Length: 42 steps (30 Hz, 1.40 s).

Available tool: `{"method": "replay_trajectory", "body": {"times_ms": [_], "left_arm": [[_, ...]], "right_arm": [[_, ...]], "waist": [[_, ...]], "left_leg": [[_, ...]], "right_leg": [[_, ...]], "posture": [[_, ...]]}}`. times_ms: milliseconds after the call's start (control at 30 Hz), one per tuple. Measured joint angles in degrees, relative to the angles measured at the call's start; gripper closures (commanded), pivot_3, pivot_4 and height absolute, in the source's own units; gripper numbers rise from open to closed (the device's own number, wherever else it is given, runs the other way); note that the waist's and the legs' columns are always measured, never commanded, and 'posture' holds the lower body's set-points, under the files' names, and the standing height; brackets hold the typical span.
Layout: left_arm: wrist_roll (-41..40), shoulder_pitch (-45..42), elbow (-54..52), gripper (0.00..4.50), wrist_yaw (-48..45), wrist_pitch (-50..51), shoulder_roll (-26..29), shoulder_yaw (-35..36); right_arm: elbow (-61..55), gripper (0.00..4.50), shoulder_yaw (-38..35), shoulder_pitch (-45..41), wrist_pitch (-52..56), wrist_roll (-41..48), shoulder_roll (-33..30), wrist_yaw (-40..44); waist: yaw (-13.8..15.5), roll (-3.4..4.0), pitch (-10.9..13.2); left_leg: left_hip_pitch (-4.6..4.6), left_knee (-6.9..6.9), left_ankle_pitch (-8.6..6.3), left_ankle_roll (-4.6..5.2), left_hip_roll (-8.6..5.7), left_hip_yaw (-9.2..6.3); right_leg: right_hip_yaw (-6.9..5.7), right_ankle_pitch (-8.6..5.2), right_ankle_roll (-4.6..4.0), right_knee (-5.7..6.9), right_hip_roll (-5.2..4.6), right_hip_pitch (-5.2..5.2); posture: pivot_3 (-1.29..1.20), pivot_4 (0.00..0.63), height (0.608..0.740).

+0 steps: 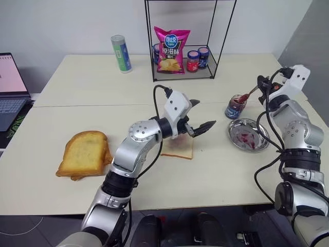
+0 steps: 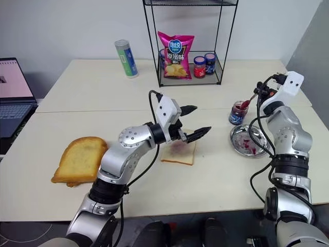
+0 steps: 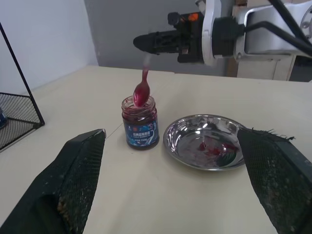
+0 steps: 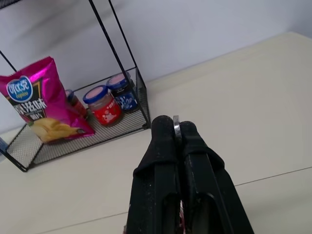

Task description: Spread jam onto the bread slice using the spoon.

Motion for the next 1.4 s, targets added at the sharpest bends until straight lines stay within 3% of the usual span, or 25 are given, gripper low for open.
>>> {"method": "replay_trajectory", "body": {"times_ms": [433,600,1133,1400], "left_arm": [[0.5,-0.1,0.2,0.0,0.2,0.0,0.5,0.0],[0.6,-0.1,0.2,0.0,0.3,0.0,0.7,0.0],[0.6,-0.6,0.4,0.0,0.6,0.0,0.8,0.3],[0.6,-1.7,1.5,0.0,0.5,-0.9,0.8,0.4]], "right_arm": [[7.3,4.47,7.0,-0.3,-10.6,-12.5,1.4,5.6],[9.3,4.47,6.7,-1.0,-11.4,-12.8,2.5,6.3],[11.3,4.47,-10.0,-5.8,-1.2,0.9,7.8,-2.1],[11.3,4.47,-13.3,-6.0,0.0,3.8,8.2,-4.8]], "waist": [[-0.1,0.0,0.0],[-0.1,0.0,0.0],[-0.1,0.01,0.0],[-0.1,0.01,0.0]], "left_leg": [[0.07,0.01,0.0,-0.01,-0.01,0.04],[0.08,0.01,0.01,-0.01,0.0,0.05],[0.1,0.0,0.01,-0.02,0.02,0.06],[0.09,0.0,0.01,-0.01,0.01,0.07]], "right_leg": [[0.04,0.0,0.0,0.05,0.0,0.03],[0.04,0.01,-0.01,0.06,0.0,0.02],[0.06,0.02,-0.03,0.1,0.0,0.02],[0.07,0.02,-0.02,0.08,0.0,0.02]], "posture": [[0.0,0.15,0.74],[0.0,0.15,0.74],[0.0,0.15,0.74],[0.0,0.15,0.74]]}}
